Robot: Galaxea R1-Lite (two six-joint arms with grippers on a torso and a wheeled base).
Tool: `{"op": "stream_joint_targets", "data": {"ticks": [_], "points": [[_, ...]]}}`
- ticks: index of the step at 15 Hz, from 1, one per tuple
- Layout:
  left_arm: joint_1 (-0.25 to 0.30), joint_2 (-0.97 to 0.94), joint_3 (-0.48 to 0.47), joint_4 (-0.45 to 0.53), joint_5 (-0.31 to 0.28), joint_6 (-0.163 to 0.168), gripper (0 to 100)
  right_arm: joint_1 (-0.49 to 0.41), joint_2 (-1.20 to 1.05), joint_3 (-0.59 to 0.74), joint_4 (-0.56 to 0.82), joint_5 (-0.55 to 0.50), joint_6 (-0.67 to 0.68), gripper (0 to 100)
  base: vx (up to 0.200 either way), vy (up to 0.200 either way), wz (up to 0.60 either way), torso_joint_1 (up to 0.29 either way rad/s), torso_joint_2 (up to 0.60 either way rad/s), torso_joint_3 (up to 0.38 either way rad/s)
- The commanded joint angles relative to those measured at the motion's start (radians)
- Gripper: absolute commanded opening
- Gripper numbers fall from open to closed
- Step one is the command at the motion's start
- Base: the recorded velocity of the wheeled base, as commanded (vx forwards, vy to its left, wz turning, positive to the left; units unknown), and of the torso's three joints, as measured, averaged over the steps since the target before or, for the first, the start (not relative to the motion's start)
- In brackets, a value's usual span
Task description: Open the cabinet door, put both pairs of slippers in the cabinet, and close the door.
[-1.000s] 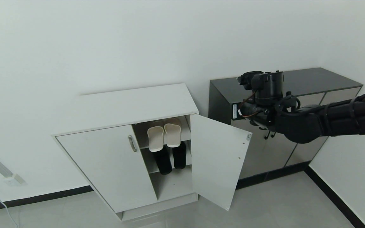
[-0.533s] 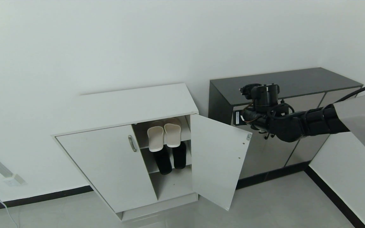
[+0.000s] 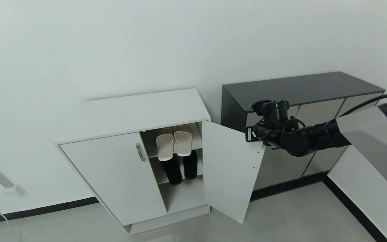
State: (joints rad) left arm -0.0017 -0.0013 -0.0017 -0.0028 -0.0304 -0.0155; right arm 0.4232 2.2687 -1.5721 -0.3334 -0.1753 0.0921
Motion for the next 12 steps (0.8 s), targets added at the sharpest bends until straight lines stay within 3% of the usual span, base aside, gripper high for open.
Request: {"op": "stream_joint_targets", "data": {"ticks": [1,12], "points": [[0.0,0.001,0.0,0.0,0.001,0.0,0,-0.003,0.017,0.0,0.001,0.0,0.0,0,0.0,0.0,0.0,0.0,0.0,0.0],[0.0,0.001,0.0,0.0,0.0,0.0,0,0.002,0.0,0.023,0.002,-0.001,0.0,0,0.0,0.0,0.0,0.0,0.0,0.0]]}}
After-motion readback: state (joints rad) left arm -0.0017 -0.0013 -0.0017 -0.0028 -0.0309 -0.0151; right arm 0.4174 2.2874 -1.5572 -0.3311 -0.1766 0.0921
